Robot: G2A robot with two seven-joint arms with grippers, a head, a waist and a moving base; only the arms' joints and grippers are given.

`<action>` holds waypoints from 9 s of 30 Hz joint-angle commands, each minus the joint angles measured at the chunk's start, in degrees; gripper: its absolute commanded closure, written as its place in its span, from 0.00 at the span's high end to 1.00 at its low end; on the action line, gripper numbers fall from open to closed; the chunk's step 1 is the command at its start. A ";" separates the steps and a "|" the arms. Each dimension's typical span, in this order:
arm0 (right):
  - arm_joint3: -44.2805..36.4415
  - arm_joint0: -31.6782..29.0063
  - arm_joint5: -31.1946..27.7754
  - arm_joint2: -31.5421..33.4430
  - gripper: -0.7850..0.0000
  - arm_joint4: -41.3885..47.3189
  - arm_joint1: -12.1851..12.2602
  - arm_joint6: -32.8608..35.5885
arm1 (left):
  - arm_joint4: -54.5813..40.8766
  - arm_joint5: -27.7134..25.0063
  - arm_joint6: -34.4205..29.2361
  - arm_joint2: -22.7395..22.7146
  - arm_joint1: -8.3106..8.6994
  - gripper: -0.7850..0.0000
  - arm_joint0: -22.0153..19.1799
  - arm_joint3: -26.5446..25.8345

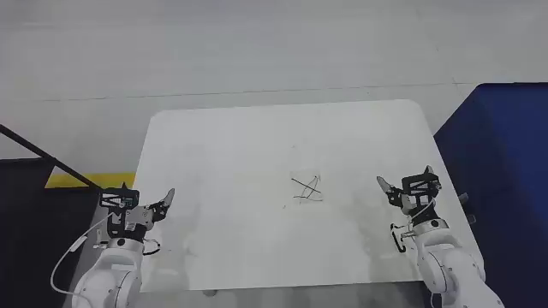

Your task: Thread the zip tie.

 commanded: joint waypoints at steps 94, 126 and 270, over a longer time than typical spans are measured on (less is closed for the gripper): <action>34.62 85.79 -34.29 -81.93 0.44 63.91 0.20 70.01 | 0.00 0.00 0.00 0.00 0.00 1.00 0.00 0.00; 48.66 81.88 -38.94 -81.93 0.21 57.44 -7.86 65.38 | 0.00 0.00 0.00 0.00 0.00 1.00 0.00 0.00; 42.70 73.26 -58.00 -67.09 0.00 79.07 -0.03 25.98 | -6.70 -7.70 18.68 6.80 -1.30 1.00 7.27 -5.79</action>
